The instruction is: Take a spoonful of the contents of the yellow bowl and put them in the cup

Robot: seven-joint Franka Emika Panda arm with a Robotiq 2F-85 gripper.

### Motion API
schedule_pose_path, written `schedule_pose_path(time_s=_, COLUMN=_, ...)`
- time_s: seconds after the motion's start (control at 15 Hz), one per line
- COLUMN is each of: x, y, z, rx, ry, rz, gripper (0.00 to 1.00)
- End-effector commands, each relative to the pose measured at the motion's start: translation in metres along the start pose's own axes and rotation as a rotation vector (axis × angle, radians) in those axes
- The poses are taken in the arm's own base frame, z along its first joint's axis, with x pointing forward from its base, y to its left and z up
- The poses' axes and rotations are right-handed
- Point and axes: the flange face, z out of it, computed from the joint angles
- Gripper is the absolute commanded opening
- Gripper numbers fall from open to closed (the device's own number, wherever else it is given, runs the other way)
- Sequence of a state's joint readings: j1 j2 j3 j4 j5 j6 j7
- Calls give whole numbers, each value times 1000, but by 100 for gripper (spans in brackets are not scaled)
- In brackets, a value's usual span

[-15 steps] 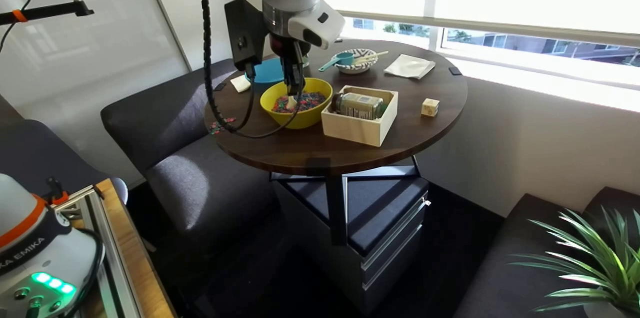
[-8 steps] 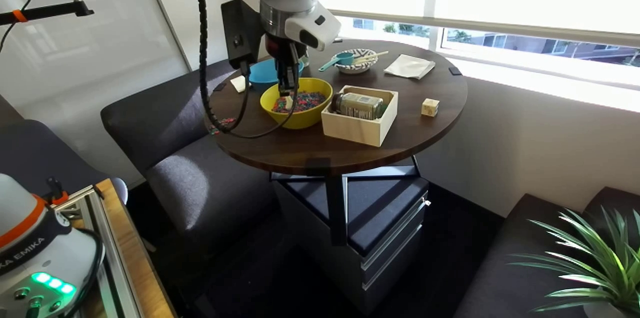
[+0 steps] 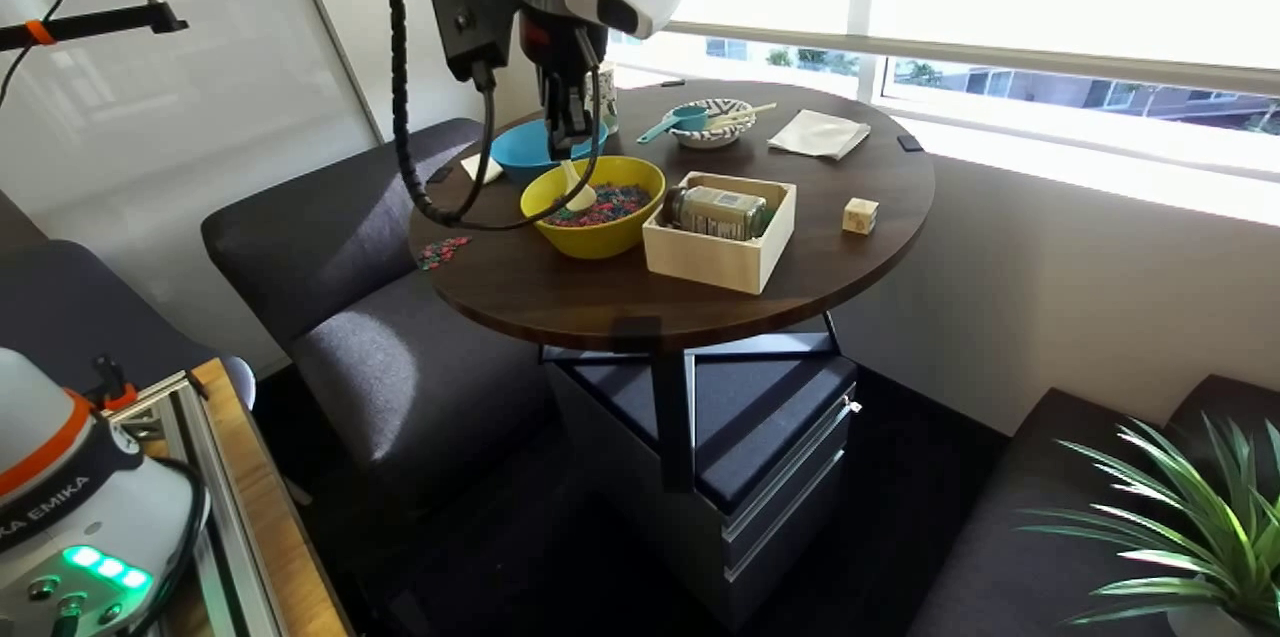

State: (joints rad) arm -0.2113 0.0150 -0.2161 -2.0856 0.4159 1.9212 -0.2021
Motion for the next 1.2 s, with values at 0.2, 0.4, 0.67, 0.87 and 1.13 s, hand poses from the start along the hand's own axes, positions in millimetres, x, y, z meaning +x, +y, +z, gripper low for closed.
schedule_pose_path(time_s=0.2, x=-11, y=-3, z=-39, rx=-27, ry=8, rz=-69, gripper=1)
schedule_pose_path(time_s=0.4, x=-15, y=9, z=-28, rx=17, ry=-42, rz=-149, gripper=1)
schedule_pose_path(time_s=0.67, x=-13, y=31, z=-19, rx=10, ry=-31, rz=-193, gripper=1)
schedule_pose_path(time_s=0.87, x=-9, y=38, z=-9, rx=18, ry=-4, rz=-216, gripper=1)
schedule_pose_path(time_s=1.13, x=-2, y=38, z=7, rx=-15, ry=53, rz=-236, gripper=1)
